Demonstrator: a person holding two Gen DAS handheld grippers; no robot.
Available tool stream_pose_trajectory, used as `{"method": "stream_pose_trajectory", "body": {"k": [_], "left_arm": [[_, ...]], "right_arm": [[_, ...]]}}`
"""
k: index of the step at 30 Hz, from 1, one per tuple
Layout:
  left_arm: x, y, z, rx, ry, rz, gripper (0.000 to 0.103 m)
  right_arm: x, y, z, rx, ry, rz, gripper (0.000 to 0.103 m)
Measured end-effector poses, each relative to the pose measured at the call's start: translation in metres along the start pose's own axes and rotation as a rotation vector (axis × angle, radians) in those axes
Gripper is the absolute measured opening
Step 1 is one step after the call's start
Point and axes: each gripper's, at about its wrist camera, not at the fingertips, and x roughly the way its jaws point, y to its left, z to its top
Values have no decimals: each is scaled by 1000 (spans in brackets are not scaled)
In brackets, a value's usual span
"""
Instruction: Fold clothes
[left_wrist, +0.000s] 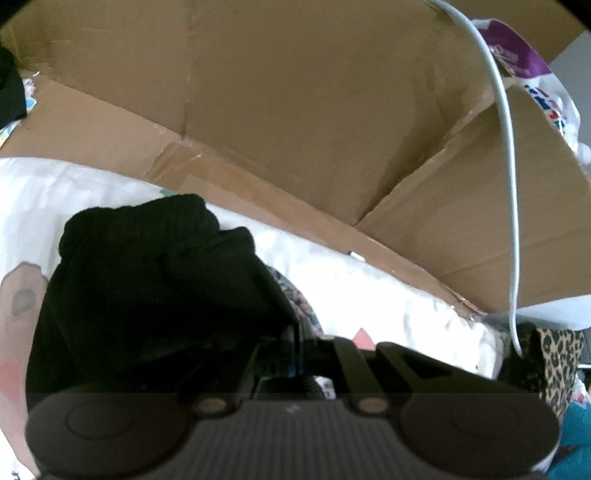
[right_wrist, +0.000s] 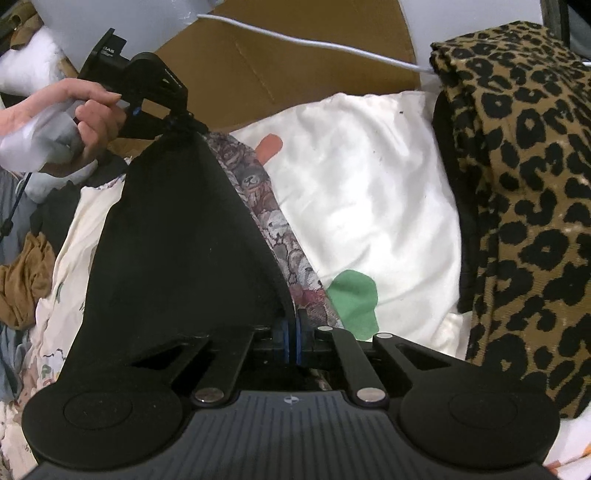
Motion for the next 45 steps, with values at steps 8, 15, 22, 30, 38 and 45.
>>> {"method": "stream_pose_trajectory", "body": {"k": [8, 15, 22, 30, 38, 45], "left_arm": [[34, -13, 2, 31, 4, 15, 2], [16, -26, -10, 82, 21, 10, 14], [-30, -24, -9, 168, 15, -29, 24], [-41, -19, -23, 323, 6, 52, 24], [-4, -20, -55, 358, 61, 59, 24], [3, -32, -66, 378, 42, 60, 24]], "right_arm": [[-8, -5, 0, 12, 1, -35, 1], [-17, -15, -1, 39, 12, -60, 2], [-37, -21, -6, 60, -6, -83, 10], [-79, -35, -17, 80, -50, -106, 22], [-92, -50, -48, 111, 21, -115, 41], [-81, -42, -59, 88, 43, -102, 41]]}}
